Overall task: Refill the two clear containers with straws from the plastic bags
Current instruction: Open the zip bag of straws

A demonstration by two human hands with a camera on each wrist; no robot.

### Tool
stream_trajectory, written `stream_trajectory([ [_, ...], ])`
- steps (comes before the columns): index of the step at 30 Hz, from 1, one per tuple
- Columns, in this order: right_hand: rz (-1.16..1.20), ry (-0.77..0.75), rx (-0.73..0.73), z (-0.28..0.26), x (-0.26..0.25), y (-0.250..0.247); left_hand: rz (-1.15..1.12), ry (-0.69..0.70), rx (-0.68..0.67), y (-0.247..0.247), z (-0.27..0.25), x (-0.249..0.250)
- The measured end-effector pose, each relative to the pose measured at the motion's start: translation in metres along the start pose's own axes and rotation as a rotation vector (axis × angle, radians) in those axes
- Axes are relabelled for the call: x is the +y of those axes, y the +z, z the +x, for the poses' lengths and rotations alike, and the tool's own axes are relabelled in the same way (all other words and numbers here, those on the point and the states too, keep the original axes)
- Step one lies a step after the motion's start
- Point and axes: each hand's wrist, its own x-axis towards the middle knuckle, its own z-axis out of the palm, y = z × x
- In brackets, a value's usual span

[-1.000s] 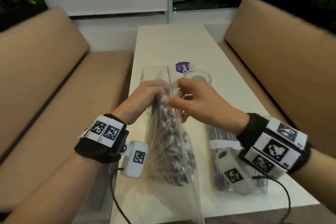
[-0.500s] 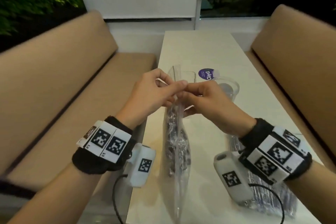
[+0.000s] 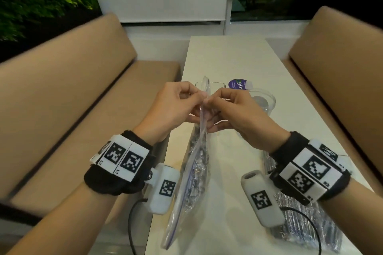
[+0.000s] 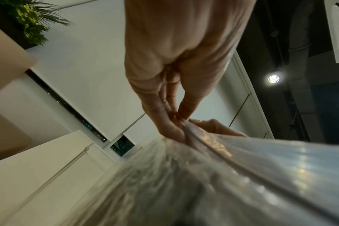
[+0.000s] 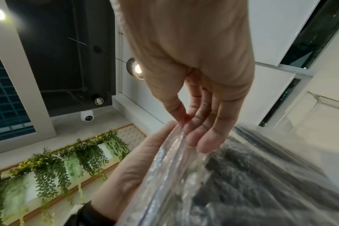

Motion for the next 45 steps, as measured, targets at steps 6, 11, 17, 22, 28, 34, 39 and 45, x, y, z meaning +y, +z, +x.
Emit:
stream_trajectory([
  [6,-0.679,-0.281,0.261,0.006,0.000,0.004,0.467,0.228,0.152,0.010,-0.001,-0.004],
  [11,-0.729,-0.311,0.348,0.004,-0.007,-0.015,0.652,0.352,0.211,-0.006,-0.012,0.003],
  [17,-0.640,-0.375,0.305,0.006,-0.010,0.001,0.751,0.226,-0.055,0.013,-0.012,0.009],
  [22,-0.732,-0.209,0.251,0.009,-0.001,0.003,0.660,0.138,-0.016,0.016,-0.007,0.003],
  [28,-0.961,-0.046,0.227,-0.005,0.007,-0.046,1.087,0.343,-0.116,-0.031,-0.027,-0.017],
  [34,-1.025,-0.057,0.129,-0.021,0.004,-0.056,1.009,0.293,-0.142,-0.050,-0.039,-0.013],
  [39,-0.942,-0.195,0.218,-0.021,0.014,-0.049,0.831,0.325,-0.150,-0.042,-0.038,-0.017],
  [45,-0.857,-0.223,0.240,-0.027,0.028,-0.045,0.939,0.247,-0.216,-0.040,-0.037,-0.037],
])
